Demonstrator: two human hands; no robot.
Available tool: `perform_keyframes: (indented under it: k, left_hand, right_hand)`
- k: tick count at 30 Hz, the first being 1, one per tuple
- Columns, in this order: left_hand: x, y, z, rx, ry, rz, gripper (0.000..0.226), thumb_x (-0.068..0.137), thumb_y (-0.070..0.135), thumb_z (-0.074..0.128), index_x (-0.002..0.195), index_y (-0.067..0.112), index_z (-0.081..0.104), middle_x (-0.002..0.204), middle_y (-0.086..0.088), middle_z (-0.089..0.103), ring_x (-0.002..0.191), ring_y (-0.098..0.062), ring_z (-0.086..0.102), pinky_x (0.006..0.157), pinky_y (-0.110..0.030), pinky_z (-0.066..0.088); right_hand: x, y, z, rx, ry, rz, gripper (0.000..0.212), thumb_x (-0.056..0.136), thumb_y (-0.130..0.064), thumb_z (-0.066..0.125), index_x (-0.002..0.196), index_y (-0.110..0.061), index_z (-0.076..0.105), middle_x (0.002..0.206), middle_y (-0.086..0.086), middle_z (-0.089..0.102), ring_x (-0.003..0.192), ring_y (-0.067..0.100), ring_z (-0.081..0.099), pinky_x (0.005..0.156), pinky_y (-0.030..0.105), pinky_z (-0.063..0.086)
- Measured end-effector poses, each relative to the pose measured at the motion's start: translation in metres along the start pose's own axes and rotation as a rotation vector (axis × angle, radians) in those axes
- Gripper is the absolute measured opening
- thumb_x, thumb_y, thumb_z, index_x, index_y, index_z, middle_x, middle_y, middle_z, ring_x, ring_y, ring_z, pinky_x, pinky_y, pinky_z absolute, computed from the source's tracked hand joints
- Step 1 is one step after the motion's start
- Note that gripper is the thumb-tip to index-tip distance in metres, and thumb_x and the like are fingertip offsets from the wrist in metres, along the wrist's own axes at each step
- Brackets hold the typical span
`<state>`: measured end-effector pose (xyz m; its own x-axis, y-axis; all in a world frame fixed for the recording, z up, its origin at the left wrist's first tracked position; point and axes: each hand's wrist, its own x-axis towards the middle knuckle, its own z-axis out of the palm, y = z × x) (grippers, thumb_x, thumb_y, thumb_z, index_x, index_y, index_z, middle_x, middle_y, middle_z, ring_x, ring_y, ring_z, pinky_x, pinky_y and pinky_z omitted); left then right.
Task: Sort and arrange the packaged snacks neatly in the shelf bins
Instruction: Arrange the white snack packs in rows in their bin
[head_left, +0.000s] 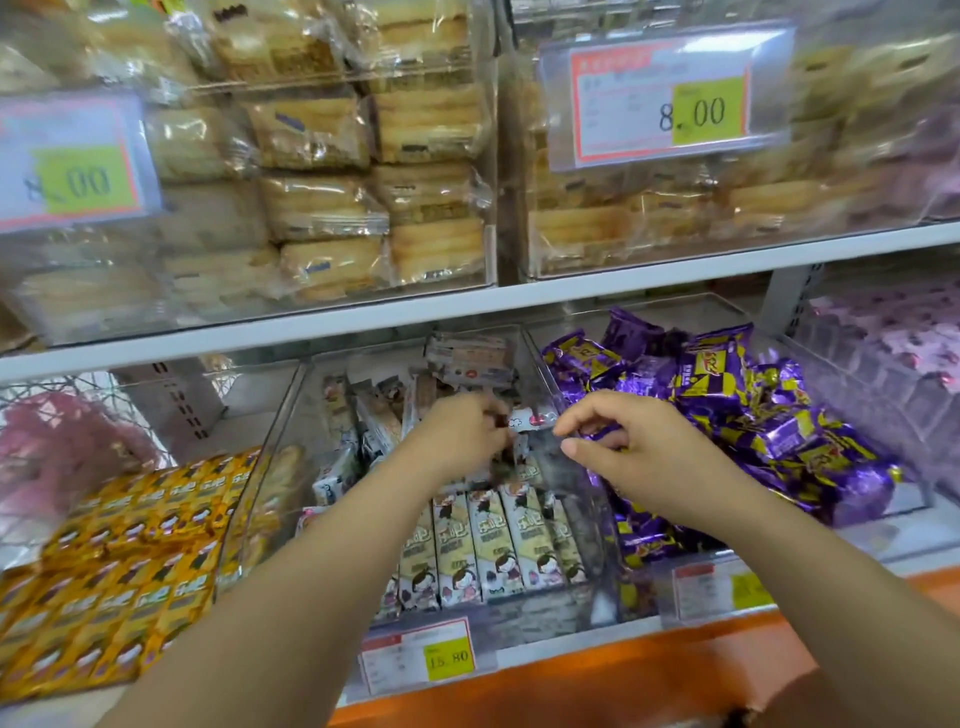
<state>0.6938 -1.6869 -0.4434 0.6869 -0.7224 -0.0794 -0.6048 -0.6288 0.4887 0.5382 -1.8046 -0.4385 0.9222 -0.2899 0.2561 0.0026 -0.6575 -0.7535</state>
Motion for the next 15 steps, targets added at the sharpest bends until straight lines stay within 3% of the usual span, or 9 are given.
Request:
perform_keyframes:
  k: [4,6,10,13,15]
  left_hand:
    - [0.027,0.008,0.011,0.158,-0.004,0.062,0.053,0.095,0.027,0.056,0.143,0.014,0.039,0.145,-0.010,0.045,0.129,-0.025,0.045,0.098,-0.027,0.037]
    - [0.037,0.010,0.017,0.160,-0.032,0.067,0.060,0.091,0.026,0.062,0.144,0.016,0.037,0.147,-0.010,0.042,0.131,-0.024,0.044,0.102,-0.029,0.036]
    - [0.045,0.008,0.021,0.113,0.021,0.059,0.054,0.087,0.023,0.067,0.136,0.013,0.048,0.139,-0.009,0.050,0.122,-0.023,0.052,0.096,-0.027,0.040]
    - [0.038,0.006,0.014,0.019,0.119,0.069,0.044,0.087,0.023,0.062,0.130,0.017,0.055,0.132,-0.005,0.056,0.095,-0.015,0.055,0.077,-0.019,0.040]
    - [0.029,0.001,0.004,-0.073,0.153,0.061,0.037,0.087,0.027,0.062,0.123,0.023,0.059,0.124,0.002,0.059,0.090,-0.009,0.050,0.068,-0.016,0.038]
  right_hand:
    - [0.002,-0.001,-0.004,0.012,-0.037,-0.019,0.013,0.089,-0.016,0.063,0.088,-0.029,0.064,0.084,-0.017,0.060,0.068,-0.012,0.052,0.054,0.006,0.039]
    - [0.002,0.001,-0.005,0.015,-0.042,-0.025,0.014,0.088,-0.017,0.064,0.088,-0.030,0.064,0.094,-0.014,0.062,0.074,-0.010,0.053,0.060,0.007,0.042]
    - [0.003,0.005,-0.004,0.016,-0.053,-0.025,0.011,0.088,-0.019,0.064,0.091,-0.030,0.066,0.100,-0.013,0.061,0.082,-0.006,0.054,0.068,0.008,0.043]
    - [0.002,0.006,-0.004,0.043,-0.051,-0.029,0.014,0.088,-0.017,0.064,0.088,-0.032,0.064,0.096,-0.014,0.059,0.081,-0.005,0.055,0.063,0.007,0.041]
    - [0.002,0.005,-0.004,0.047,-0.052,-0.028,0.015,0.088,-0.017,0.064,0.088,-0.031,0.064,0.097,-0.014,0.060,0.081,-0.004,0.056,0.060,0.007,0.041]
